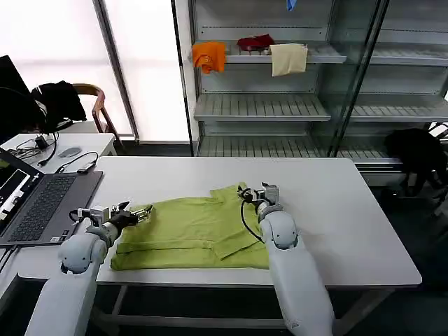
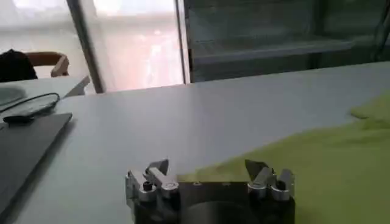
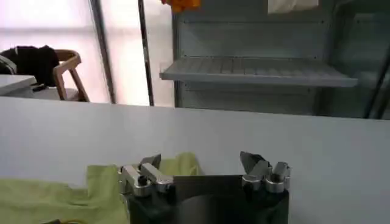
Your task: Fold and organize the clothes.
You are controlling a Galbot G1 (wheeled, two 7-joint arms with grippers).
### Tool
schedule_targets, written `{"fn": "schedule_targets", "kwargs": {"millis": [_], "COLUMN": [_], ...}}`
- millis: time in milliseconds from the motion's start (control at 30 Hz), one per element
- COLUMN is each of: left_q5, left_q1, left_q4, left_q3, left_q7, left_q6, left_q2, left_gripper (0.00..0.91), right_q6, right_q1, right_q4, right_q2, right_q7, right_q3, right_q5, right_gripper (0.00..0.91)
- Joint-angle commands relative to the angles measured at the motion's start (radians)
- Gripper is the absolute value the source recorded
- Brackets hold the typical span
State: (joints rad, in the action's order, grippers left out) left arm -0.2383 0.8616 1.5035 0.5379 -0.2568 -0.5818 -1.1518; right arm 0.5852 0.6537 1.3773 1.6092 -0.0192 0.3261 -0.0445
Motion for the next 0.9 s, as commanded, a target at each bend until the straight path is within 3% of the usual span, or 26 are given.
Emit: {"fn": "schedule_targets", "kwargs": {"millis": [33, 67, 200, 300, 333, 400, 433, 900], "left_q5": [0.007, 0.007, 0.008, 0.008, 0.008, 0.007, 0.008, 0.011], "left_q1": [-0.022, -0.021, -0.017, -0.013, -0.013, -0.013, -0.013, -0.002], "left_q4": [-0.035, -0.032, -0.030, -0.025, -0.025, -0.022, -0.021, -0.007], "left_q3": [-0.016, -0.016, -0.016, -0.016, -0.016, -0.015, -0.015, -0.014], "left_q7": [-0.009, -0.009, -0.015, -0.018, -0.019, -0.021, -0.022, -0.042], "left_q6": [-0.001, -0.001, 0.000, 0.000, 0.000, 0.000, 0.000, 0.002], "left_q2": [0.002, 0.002, -0.003, -0.004, -0.004, -0.004, -0.004, -0.006], "left_gripper": [0.222, 0.161, 0.081, 0.060, 0.050, 0.030, 0.020, 0.010], "right_q6": [0.000, 0.000, -0.001, -0.001, -0.001, -0.001, -0.001, -0.002], "right_q1": [-0.031, -0.030, -0.029, -0.028, -0.027, -0.025, -0.024, -0.003], "right_q4": [-0.079, -0.082, -0.094, -0.100, -0.100, -0.101, -0.100, -0.062], "right_q2": [0.010, 0.010, 0.009, 0.008, 0.008, 0.008, 0.008, 0.001], "right_q7": [0.006, 0.007, 0.010, 0.016, 0.021, 0.025, 0.029, 0.032], "right_q3": [0.000, 0.000, 0.001, -0.002, -0.003, -0.004, -0.007, -0.007], "right_q5": [0.023, 0.023, 0.024, 0.027, 0.029, 0.030, 0.030, -0.013], "right_gripper": [0.877, 0.856, 0.746, 0.453, 0.292, 0.151, 0.020, 0.000]}}
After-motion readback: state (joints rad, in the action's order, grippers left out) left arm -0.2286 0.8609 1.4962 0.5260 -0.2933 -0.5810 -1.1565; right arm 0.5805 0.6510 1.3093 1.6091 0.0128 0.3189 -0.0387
